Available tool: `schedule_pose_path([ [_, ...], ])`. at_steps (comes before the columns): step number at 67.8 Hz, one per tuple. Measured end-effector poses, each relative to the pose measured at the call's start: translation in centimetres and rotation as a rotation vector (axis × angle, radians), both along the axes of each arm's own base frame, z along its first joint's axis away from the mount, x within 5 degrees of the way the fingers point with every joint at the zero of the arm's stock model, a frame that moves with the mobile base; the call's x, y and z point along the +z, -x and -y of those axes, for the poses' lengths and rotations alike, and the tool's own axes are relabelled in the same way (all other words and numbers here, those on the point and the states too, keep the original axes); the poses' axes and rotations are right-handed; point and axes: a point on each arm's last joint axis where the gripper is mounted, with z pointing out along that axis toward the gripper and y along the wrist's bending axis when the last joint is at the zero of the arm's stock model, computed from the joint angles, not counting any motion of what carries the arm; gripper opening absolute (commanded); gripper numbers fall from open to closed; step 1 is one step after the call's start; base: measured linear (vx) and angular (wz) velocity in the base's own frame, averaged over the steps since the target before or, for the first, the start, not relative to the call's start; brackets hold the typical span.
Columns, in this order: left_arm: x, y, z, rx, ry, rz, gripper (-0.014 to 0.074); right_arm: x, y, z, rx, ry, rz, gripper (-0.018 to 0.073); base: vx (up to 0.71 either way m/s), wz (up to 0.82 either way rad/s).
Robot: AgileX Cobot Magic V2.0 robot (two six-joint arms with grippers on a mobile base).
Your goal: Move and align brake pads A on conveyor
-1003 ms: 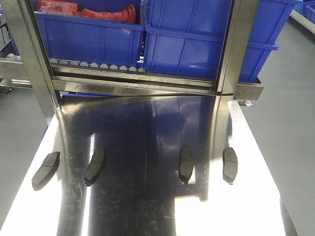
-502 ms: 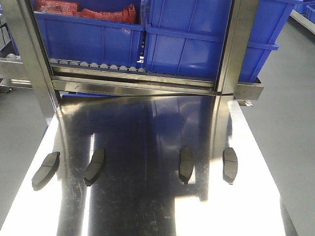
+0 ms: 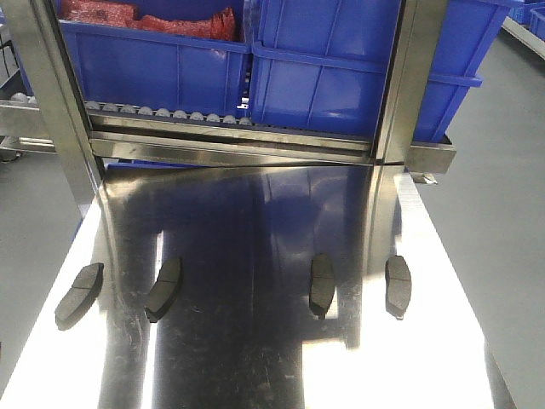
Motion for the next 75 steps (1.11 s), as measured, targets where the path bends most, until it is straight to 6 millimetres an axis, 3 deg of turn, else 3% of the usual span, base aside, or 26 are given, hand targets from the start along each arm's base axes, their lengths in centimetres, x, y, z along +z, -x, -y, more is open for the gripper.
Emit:
schedule_pose_path([
  [23, -0.01, 0.02, -0.12, -0.004, -0.019, -0.003, 0.0051, 0.0, 0.0, 0.0, 0.0, 0.0, 0.0, -0.0012, 0.0, 0.0],
  [31, -0.02, 0.03, -0.13, -0.005, -0.02, -0.004, 0.014, 0.0, 0.0, 0.0, 0.0, 0.0, 0.0, -0.0012, 0.0, 0.0],
  [46, -0.05, 0.08, -0.13, -0.004, -0.021, -0.011, 0.0384, 0.0, 0.0, 0.0, 0.0, 0.0, 0.0, -0.0012, 0.0, 0.0],
  [51, -0.05, 0.08, -0.13, -0.004, -0.021, -0.011, 0.0421, 0.0, 0.0, 0.0, 0.0, 0.0, 0.0, -0.0012, 0.0, 0.0],
  [75, 0.09, -0.13, -0.15, -0.015, -0.031, 0.009, 0.0436, 0.0, 0.0, 0.0, 0.0, 0.0, 0.0, -0.0012, 0.0, 0.0],
])
